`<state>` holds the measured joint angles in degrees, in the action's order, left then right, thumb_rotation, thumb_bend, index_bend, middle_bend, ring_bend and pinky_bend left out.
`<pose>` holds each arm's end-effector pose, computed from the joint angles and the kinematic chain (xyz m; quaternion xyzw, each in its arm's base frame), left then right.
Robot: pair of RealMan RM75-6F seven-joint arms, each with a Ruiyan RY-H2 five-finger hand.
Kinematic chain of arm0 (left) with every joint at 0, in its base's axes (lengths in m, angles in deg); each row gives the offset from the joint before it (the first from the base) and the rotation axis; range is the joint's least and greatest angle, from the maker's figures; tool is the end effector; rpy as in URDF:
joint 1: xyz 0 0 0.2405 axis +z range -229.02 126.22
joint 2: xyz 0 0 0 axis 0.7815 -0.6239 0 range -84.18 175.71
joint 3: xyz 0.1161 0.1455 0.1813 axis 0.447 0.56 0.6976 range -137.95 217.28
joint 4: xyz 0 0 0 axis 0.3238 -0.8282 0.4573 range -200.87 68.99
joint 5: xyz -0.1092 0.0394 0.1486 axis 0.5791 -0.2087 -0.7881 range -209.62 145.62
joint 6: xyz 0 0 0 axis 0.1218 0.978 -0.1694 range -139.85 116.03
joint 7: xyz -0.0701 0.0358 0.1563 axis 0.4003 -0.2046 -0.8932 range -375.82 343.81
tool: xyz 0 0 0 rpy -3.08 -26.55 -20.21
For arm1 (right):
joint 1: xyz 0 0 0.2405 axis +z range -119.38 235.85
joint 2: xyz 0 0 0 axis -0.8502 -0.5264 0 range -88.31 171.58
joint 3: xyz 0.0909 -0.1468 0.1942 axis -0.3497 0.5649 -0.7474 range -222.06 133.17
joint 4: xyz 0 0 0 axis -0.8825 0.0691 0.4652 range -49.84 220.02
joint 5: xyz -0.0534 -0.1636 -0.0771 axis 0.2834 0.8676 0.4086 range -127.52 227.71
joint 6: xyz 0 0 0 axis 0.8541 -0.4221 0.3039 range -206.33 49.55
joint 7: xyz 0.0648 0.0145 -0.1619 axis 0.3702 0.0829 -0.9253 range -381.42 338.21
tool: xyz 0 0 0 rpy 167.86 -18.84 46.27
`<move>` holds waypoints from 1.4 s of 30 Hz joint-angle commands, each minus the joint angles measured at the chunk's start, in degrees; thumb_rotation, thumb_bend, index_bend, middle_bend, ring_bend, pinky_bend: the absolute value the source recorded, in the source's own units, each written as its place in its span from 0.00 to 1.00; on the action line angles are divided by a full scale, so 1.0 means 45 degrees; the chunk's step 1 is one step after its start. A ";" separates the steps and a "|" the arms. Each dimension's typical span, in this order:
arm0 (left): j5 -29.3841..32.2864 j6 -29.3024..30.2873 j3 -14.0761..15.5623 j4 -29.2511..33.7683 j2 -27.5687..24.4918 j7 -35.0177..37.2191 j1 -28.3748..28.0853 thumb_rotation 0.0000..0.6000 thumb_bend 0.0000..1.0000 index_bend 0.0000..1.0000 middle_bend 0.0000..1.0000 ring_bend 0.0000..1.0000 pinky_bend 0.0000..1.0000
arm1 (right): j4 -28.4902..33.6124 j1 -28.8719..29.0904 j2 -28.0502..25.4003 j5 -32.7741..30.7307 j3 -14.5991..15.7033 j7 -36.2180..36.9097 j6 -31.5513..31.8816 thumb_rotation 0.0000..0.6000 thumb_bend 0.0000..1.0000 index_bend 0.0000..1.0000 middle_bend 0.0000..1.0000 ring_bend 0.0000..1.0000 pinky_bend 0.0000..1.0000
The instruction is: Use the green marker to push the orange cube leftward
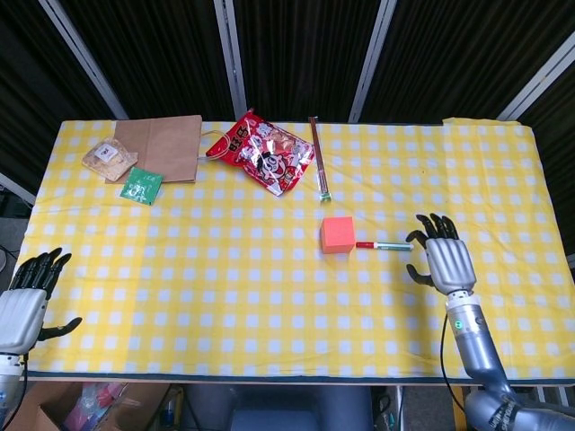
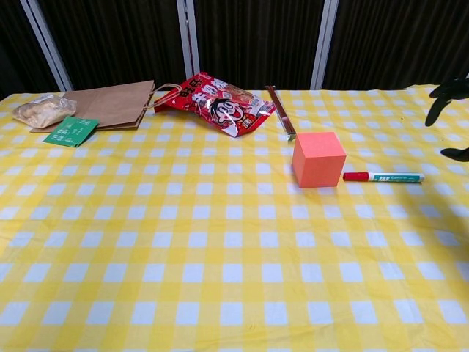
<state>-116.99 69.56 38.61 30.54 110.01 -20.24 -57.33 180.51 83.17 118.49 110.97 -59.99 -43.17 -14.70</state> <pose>-0.2979 0.2083 0.1587 -0.6146 -0.4122 -0.3634 0.5660 -0.2345 -0.3350 0.0916 0.6221 -0.4387 0.3592 0.5399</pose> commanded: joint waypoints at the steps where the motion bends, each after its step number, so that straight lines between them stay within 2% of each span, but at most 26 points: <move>1: 0.0087 -0.0109 -0.0006 0.0029 -0.0041 0.0074 -0.0040 1.00 0.01 0.00 0.00 0.00 0.00 | -0.1203 0.0921 0.1121 -0.1061 -0.0410 -0.0881 -0.0501 1.00 0.36 0.39 0.14 0.00 0.01; 11: 0.0304 -0.0447 -0.0070 0.0135 -0.0106 0.0319 -0.0204 1.00 0.01 0.00 0.00 0.00 0.00 | -0.3862 0.2037 0.2696 -0.2518 -0.0744 -0.1031 -0.1329 1.00 0.36 0.39 0.14 0.00 0.01; 18: 0.0401 -0.0485 -0.0072 0.0187 -0.0142 0.0407 -0.0202 1.00 0.01 0.00 0.00 0.00 0.00 | -0.5421 0.2251 0.3399 -0.2947 -0.0511 -0.0822 -0.1770 1.00 0.36 0.39 0.15 0.00 0.01; 42: 0.0517 -0.0556 -0.0083 0.0274 -0.0063 0.0249 -0.0266 1.00 0.01 0.00 0.00 0.00 0.00 | -0.6795 0.2189 0.3951 -0.3164 -0.0289 0.0057 -0.2160 1.00 0.36 0.41 0.16 0.00 0.01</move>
<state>-114.66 67.06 38.24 31.77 109.73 -19.11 -58.53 150.08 92.96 136.14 96.76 -61.35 -43.00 -24.30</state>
